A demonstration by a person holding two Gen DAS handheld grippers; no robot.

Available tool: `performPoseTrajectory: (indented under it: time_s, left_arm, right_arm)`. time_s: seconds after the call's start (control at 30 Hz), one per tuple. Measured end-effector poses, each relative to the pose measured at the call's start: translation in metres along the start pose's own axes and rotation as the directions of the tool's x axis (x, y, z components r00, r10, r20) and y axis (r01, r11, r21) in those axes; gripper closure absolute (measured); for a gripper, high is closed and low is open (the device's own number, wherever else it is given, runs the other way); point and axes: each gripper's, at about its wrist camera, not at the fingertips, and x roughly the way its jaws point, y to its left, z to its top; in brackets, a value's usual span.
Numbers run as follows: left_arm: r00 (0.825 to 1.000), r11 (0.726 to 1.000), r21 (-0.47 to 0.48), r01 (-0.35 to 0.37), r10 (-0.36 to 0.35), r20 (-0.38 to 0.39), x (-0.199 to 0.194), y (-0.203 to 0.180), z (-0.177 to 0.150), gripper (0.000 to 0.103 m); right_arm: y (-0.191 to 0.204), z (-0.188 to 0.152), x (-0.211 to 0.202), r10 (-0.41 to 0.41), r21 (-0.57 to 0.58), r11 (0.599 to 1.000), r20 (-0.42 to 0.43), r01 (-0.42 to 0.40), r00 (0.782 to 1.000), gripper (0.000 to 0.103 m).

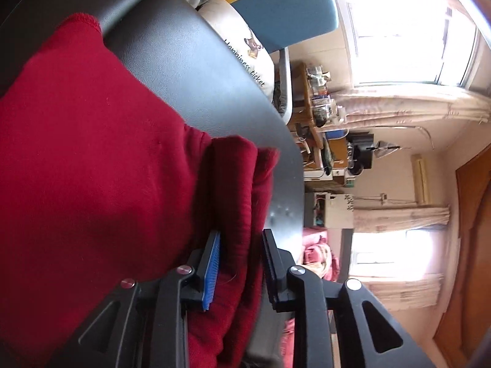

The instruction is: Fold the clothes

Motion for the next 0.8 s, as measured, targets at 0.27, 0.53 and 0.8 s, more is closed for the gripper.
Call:
performPoseTrajectory:
  time_s: [0.27,0.53,0.8]
  left_arm:
    - [0.973,0.978,0.207,0.039,-0.084,0.213,-0.098,-0.016,-0.003,0.076]
    - [0.941,0.984,0.127,-0.122,0.074,0.329,-0.107,0.067,-0.006,0.076]
    - [0.944,0.952,0.274,-0.136,0.041,0.326,-0.083,0.051,-0.015,0.076]
  right_arm:
    - [0.009,-0.004,-0.02,-0.027,-0.04,0.999,-0.031,0.026,0.999,0.0]
    - [0.02,-0.039,-0.091,-0.009,0.009,1.0,-0.133,0.01,0.991,0.0]
    - [0.039,-0.012,-0.165,0.155,0.101,0.982,0.078,-0.162,0.985,0.0]
